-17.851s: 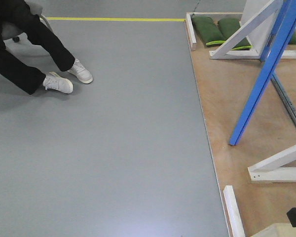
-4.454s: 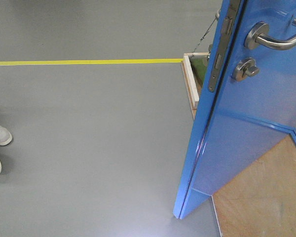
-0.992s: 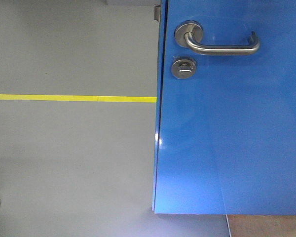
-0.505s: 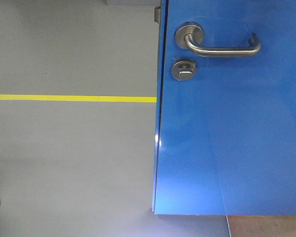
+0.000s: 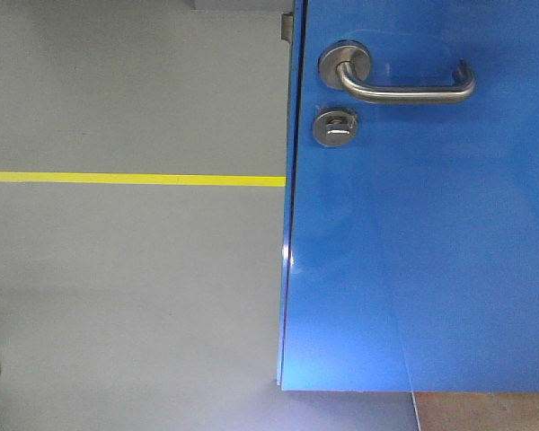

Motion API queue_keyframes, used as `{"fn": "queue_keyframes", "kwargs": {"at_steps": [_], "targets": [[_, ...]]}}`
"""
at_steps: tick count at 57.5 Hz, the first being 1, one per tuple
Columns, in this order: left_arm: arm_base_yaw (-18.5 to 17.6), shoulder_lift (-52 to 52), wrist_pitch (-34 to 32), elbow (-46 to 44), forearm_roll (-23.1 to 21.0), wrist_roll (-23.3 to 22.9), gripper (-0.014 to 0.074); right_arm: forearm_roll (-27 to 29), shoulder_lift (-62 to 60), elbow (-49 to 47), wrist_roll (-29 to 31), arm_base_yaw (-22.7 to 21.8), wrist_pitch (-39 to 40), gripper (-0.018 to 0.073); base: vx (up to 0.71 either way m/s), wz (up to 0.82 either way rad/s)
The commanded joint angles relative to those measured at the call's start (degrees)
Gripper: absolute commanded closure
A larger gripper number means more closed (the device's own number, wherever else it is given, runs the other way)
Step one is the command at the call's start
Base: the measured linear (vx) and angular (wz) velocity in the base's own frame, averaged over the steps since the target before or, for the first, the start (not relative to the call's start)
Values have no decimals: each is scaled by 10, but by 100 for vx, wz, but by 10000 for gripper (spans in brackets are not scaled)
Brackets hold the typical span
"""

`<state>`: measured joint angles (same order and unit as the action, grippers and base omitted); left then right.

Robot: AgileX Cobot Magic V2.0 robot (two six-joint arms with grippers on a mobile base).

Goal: Move to blue door and open it

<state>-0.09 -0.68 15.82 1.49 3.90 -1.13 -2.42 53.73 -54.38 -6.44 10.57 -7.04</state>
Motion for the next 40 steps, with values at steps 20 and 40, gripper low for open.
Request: {"fn": "queue_keyframes", "kwargs": {"at_steps": [20,40], "targets": [[-4,-7,-48,-15,-2,-4,524,65,-533,527,11,-72,16,547,0,0],[-4,-6,-49,-15,-2,-4,524,-4,-519,562,16,-144,39,547,0,0]]}}
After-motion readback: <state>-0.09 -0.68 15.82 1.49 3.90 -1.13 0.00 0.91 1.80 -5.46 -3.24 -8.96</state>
